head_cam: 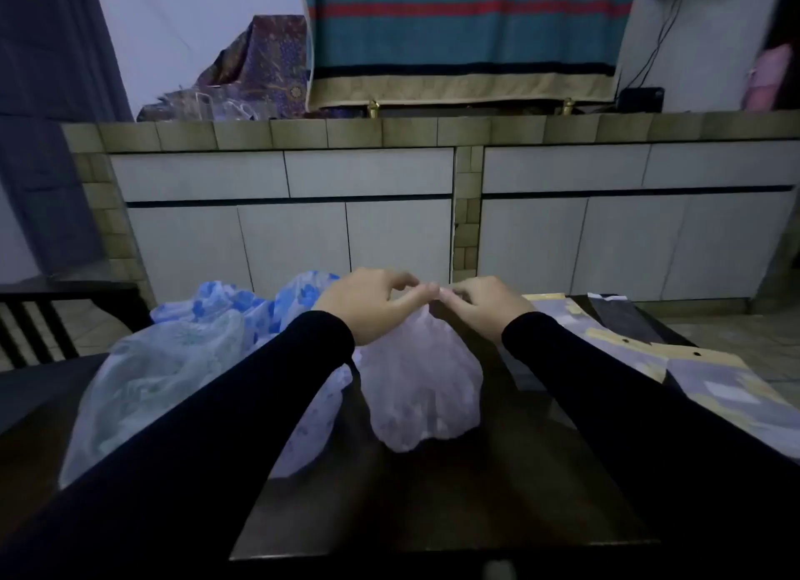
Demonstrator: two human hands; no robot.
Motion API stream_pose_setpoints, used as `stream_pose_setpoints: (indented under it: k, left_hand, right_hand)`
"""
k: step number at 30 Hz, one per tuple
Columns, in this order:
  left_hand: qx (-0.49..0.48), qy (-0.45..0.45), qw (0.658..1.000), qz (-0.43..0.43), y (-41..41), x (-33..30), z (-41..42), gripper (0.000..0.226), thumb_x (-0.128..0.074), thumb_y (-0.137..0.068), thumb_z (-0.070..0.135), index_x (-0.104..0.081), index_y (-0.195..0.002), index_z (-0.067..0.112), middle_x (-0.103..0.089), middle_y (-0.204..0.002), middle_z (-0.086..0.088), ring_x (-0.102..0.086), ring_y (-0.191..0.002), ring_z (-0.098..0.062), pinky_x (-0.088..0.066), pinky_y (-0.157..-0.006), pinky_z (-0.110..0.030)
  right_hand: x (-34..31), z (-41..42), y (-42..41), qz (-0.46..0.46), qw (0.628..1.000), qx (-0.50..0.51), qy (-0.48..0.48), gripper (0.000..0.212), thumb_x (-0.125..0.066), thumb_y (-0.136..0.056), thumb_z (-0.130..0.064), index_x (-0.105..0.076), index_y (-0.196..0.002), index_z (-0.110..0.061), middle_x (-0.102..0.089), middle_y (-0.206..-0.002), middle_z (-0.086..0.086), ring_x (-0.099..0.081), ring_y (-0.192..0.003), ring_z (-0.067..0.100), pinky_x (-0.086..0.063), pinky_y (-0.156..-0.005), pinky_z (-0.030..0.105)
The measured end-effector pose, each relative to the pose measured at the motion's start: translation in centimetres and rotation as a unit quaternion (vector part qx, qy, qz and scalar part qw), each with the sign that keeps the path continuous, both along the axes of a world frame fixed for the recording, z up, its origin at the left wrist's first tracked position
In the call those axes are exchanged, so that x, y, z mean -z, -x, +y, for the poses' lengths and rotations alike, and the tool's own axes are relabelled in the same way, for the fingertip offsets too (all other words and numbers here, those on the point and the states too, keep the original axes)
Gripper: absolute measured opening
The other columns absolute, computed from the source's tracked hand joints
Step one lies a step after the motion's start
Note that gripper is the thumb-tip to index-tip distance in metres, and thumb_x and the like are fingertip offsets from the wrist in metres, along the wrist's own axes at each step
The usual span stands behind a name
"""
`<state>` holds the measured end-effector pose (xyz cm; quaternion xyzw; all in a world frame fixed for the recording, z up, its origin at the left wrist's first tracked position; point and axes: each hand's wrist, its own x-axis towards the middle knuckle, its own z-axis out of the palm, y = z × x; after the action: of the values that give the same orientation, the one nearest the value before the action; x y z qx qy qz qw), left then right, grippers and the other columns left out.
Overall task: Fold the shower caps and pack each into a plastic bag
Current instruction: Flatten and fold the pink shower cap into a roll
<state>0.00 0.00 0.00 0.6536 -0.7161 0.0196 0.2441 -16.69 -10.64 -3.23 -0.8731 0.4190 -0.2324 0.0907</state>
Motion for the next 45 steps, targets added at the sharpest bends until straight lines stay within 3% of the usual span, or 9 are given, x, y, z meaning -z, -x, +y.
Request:
stream_pose_setpoints:
  k: [5, 10, 21, 28, 34, 37, 39, 42, 45]
  left_hand:
    - [-0.022, -0.025, 0.999, -0.035, -0.4, 1.3, 1.0, 0.06, -0.053, -0.082, 0.066, -0.052, -0.131, 0.031, -0.063, -0.12, 0.006, -0.057, -0.113, -0.015, -0.046, -0.084, -0.028]
    - [-0.042, 0.006, 0.999, -0.01, -0.2, 2.0, -0.7, 0.049, -0.057, -0.084, 0.05, -0.055, -0.127, 0.026, -0.064, -0.119, -0.003, -0.059, -0.11, -0.021, -0.05, -0.089, -0.034]
    - [-0.06, 0.109, 0.96, 0.252, 3.1, 4.4, -7.1, 0.047, -0.064, -0.088, 0.024, -0.047, -0.131, 0.013, -0.054, -0.129, -0.002, -0.049, -0.12, -0.015, -0.035, -0.092, -0.019]
    - [-0.003, 0.144, 0.946, 0.291, 3.4, 6.3, -6.9, 0.042, -0.06, -0.087, 0.05, -0.044, -0.119, 0.029, -0.045, -0.116, 0.017, -0.045, -0.102, 0.007, -0.034, -0.079, -0.009]
    - [0.025, 0.041, 0.966, 0.254, 2.7, 5.9, -8.0, 0.062, -0.063, -0.08, 0.059, -0.051, -0.133, 0.028, -0.037, -0.145, 0.014, -0.034, -0.13, -0.005, -0.031, -0.104, -0.029]
    - [0.015, 0.028, 0.954, 0.297, 2.7, 5.5, -9.0, 0.046, -0.069, -0.082, 0.043, -0.063, -0.121, 0.019, -0.055, -0.131, 0.007, -0.051, -0.12, -0.008, -0.044, -0.099, -0.029]
    - [-0.026, 0.031, 0.962, 0.271, 2.8, 5.0, -9.6, 0.023, -0.064, -0.088, 0.035, -0.067, -0.097, 0.015, -0.068, -0.097, 0.004, -0.061, -0.092, -0.011, -0.048, -0.076, -0.023]
    - [-0.07, 0.059, 0.966, 0.242, 3.0, 4.0, -9.9, 0.029, -0.056, -0.095, 0.025, -0.047, -0.067, 0.023, -0.053, -0.067, 0.008, -0.05, -0.064, -0.012, -0.033, -0.053, -0.019]
    - [-0.108, 0.119, 0.956, 0.246, 2.9, 3.0, -9.7, 0.027, -0.048, -0.099, 0.023, -0.043, -0.072, 0.019, -0.05, -0.066, 0.004, -0.047, -0.062, -0.017, -0.032, -0.054, -0.026]
  right_hand:
    - [1.5, 1.5, 0.7, -0.064, 0.993, -0.102, 0.015, 0.055, -0.033, -0.097, -0.053, -0.069, -0.103, -0.011, -0.067, -0.095, 0.007, -0.06, -0.089, 0.022, -0.048, -0.08, 0.042]
    - [2.8, 1.1, 1.0, -0.059, 0.987, -0.147, 0.042, 0.06, -0.044, -0.087, -0.06, -0.051, -0.133, -0.022, -0.058, -0.119, -0.007, -0.053, -0.104, 0.005, -0.043, -0.083, 0.02]
    - [6.1, -2.9, 1.8, -0.11, 0.988, -0.112, 0.003, 0.06, -0.067, -0.081, -0.045, -0.045, -0.134, -0.03, -0.05, -0.131, -0.015, -0.046, -0.117, -0.002, -0.039, -0.094, 0.016]
    - [7.3, -4.5, 1.7, -0.281, 0.959, -0.04, 0.003, 0.014, -0.054, -0.094, -0.017, -0.064, -0.103, -0.022, -0.067, -0.089, -0.01, -0.06, -0.085, 0.001, -0.05, -0.072, 0.017]
    - [5.1, -5.8, 1.3, -0.432, 0.889, 0.028, -0.15, 0.021, -0.048, -0.099, -0.024, -0.065, -0.091, -0.013, -0.068, -0.088, 0.011, -0.063, -0.086, 0.029, -0.051, -0.074, 0.038]
    - [4.0, -6.6, 1.3, -0.408, 0.882, 0.039, -0.231, 0.018, -0.05, -0.099, -0.024, -0.063, -0.102, -0.013, -0.068, -0.095, 0.007, -0.063, -0.089, 0.025, -0.051, -0.074, 0.035]
    - [3.5, -6.7, 1.4, -0.391, 0.887, 0.013, -0.244, 0.014, -0.052, -0.098, -0.024, -0.059, -0.108, -0.016, -0.066, -0.103, 0.004, -0.063, -0.094, 0.022, -0.052, -0.08, 0.037]
    - [2.8, -6.0, 1.5, -0.335, 0.913, -0.01, -0.233, 0.015, -0.055, -0.095, -0.021, -0.06, -0.107, -0.013, -0.067, -0.1, 0.009, -0.064, -0.088, 0.022, -0.054, -0.077, 0.035]
    - [2.1, -5.3, 1.9, -0.29, 0.939, 0.026, -0.181, 0.021, -0.058, -0.094, -0.022, -0.067, -0.101, -0.004, -0.069, -0.095, 0.011, -0.063, -0.084, 0.02, -0.052, -0.075, 0.032]
